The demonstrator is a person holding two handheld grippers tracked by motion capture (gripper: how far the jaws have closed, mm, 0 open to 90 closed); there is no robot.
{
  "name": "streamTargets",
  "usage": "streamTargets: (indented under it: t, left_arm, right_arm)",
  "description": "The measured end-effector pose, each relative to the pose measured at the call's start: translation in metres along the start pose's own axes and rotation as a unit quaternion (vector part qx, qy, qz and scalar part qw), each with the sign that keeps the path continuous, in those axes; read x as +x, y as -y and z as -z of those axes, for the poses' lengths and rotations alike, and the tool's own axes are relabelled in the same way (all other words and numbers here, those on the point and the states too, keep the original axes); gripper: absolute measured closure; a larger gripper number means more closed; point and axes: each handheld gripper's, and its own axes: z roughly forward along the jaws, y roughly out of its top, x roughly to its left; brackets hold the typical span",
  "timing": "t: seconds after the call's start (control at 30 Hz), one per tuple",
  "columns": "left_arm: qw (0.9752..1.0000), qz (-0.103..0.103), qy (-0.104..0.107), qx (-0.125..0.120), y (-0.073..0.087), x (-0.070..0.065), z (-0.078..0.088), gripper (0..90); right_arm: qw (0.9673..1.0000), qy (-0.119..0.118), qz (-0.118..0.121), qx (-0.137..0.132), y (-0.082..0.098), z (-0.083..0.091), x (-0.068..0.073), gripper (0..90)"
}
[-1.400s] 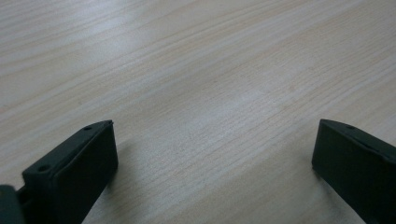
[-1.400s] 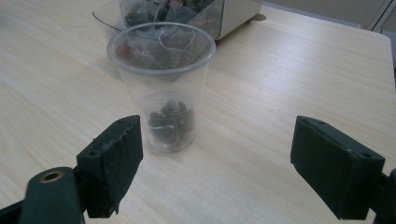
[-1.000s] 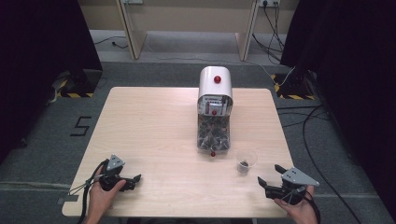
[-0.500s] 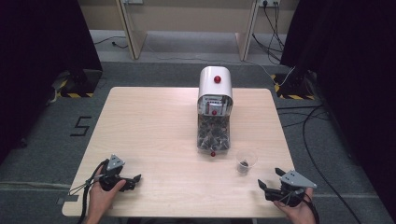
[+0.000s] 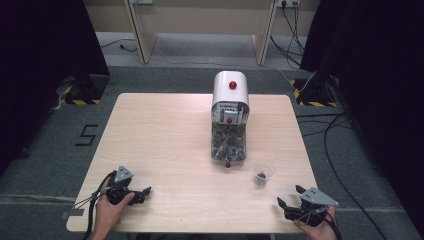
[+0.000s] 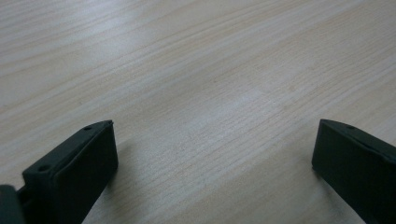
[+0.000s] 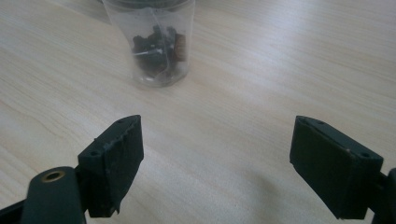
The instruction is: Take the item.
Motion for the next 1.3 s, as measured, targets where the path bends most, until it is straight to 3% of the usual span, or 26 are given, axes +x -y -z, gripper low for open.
streamTargets:
  t: [1.3]
  left_arm:
    - [1.0000, 0.000, 0.000, 0.000, 0.000, 0.000, 0.000, 0.0]
  right_arm:
    - [0.9997, 0.022, 0.002, 0.008, 0.025, 0.014, 0.009, 18.9]
